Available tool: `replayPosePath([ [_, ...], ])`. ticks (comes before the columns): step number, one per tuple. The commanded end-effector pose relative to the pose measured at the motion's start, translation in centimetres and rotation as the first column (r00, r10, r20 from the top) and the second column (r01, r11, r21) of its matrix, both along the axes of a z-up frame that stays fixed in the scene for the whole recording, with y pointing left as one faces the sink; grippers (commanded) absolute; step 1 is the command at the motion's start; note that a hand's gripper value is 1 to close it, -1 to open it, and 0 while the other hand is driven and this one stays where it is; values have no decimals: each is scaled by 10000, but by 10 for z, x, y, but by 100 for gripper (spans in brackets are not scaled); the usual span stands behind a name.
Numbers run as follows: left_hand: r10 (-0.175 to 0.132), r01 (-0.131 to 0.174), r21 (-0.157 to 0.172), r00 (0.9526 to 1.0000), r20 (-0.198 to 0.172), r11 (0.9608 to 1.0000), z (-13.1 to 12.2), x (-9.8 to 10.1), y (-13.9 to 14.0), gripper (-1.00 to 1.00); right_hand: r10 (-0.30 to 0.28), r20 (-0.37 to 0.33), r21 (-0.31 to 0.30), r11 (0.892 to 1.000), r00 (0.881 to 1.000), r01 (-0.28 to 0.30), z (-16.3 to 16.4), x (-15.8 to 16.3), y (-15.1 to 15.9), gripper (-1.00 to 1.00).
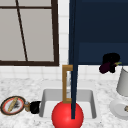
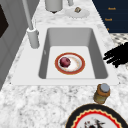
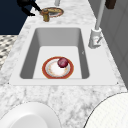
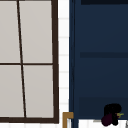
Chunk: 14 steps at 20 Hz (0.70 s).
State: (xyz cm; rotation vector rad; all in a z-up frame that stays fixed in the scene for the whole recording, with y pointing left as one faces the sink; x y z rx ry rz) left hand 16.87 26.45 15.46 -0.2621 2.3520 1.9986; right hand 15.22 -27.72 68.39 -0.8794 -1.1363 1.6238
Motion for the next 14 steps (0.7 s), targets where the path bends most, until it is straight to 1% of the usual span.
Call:
replayPosePath([
  [1,0,0,0,10000,0,10000,0,0,0,0,-607,95,-192,9980,9981,609,29,7,5,100],
  [3,0,0,0,10000,0,10000,0,0,0,0,-731,15,-236,9970,9973,731,41,14,9,100],
  [5,0,0,0,10000,0,10000,0,0,0,0,-870,22,-340,9956,9962,870,46,26,15,100],
  [9,0,0,0,10000,0,10000,0,0,0,0,-1002,49,-435,9940,9950,1003,64,46,25,100],
  [12,0,0,0,10000,0,10000,0,0,0,0,-1069,66,-507,9930,9942,1071,65,67,33,100],
  [14,0,0,0,10000,0,10000,0,0,0,0,-1011,69,-477,9937,9949,1013,65,84,38,100],
])
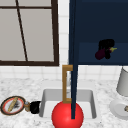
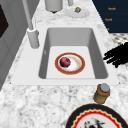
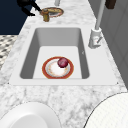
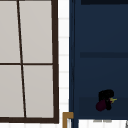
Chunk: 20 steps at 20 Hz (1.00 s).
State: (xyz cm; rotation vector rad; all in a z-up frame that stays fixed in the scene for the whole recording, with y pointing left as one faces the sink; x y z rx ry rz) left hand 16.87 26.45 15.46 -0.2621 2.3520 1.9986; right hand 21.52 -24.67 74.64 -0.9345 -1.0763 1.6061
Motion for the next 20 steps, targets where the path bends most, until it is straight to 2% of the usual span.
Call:
replayPosePath([
  [1,0,0,0,10000,0,10000,0,0,0,0,-386,0,-14,9993,9993,386,0,30,10,100],
  [6,0,0,0,10000,0,10000,0,0,0,0,-417,-1,-32,9991,9991,417,0,69,20,100],
  [8,0,0,0,10000,0,10000,0,0,0,0,-321,350,439,9986,9989,306,-16,85,17,100],
  [12,0,0,0,10000,0,10000,0,0,0,0,-111,422,1003,9949,9990,68,-33,119,19,100],
  [14,0,0,0,10000,0,10000,0,0,0,0,-358,520,1115,9933,9980,298,-46,134,18,100],
  [16,0,0,0,10000,0,10000,0,0,0,0,-514,721,1088,9931,9961,433,-60,143,14,100],
  [20,0,0,0,10000,0,10000,0,0,0,0,-457,989,864,9956,9940,372,-93,167,8,100],
])
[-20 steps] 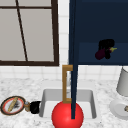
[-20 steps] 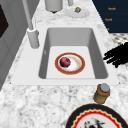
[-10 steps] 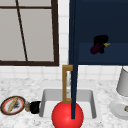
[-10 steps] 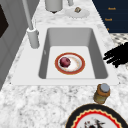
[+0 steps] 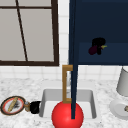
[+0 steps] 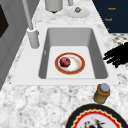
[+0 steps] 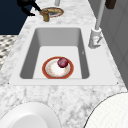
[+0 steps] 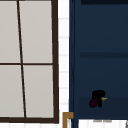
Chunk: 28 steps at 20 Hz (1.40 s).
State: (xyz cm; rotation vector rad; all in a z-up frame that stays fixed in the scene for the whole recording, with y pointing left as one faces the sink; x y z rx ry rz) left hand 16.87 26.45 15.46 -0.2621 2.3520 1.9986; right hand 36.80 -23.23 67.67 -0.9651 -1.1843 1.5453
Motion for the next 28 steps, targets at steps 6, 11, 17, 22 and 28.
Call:
replayPosePath([
  [6,0,0,0,10000,0,10000,0,0,0,0,-667,804,259,9976,9945,648,-70,22,-26,100],
  [11,0,0,0,10000,0,10000,0,0,0,0,-1018,1041,230,9947,9893,999,-110,23,-41,100],
  [17,0,0,0,10000,0,10000,0,0,0,0,-1066,-491,1294,9852,9931,1121,-81,60,-47,100],
  [22,0,0,0,10000,0,10000,0,0,0,0,-758,-1212,1448,9851,9897,932,-79,95,-47,100],
  [28,0,0,0,10000,0,10000,0,0,0,0,-925,-1028,1196,9873,9904,1046,-82,137,-46,100],
])
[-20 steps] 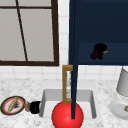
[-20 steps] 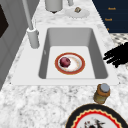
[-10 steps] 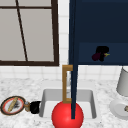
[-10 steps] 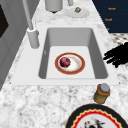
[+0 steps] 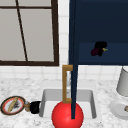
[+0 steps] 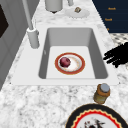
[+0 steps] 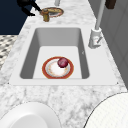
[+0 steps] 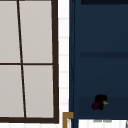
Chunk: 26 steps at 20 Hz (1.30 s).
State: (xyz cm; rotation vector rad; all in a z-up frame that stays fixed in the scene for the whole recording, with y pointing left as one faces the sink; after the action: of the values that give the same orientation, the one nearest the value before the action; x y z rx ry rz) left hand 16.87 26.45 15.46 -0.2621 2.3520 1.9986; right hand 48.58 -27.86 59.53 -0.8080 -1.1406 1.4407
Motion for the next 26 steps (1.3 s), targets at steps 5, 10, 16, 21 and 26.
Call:
replayPosePath([
  [5,0,0,0,10000,0,10000,0,0,0,0,251,137,289,9993,9996,-255,-36,43,-17,100],
  [10,0,0,0,10000,0,10000,0,0,0,0,546,-485,1489,9877,9973,-469,-38,34,-33,100],
  [16,0,0,0,10000,0,10000,0,0,0,0,675,-363,2198,9738,9971,-579,-27,30,-24,100],
  [21,0,0,0,10000,0,10000,0,0,0,0,401,566,2644,9629,9976,-537,8,33,-31,-100],
  [26,0,0,0,10000,0,10000,0,0,0,0,459,251,2644,9631,9986,-509,38,35,-39,-100],
])
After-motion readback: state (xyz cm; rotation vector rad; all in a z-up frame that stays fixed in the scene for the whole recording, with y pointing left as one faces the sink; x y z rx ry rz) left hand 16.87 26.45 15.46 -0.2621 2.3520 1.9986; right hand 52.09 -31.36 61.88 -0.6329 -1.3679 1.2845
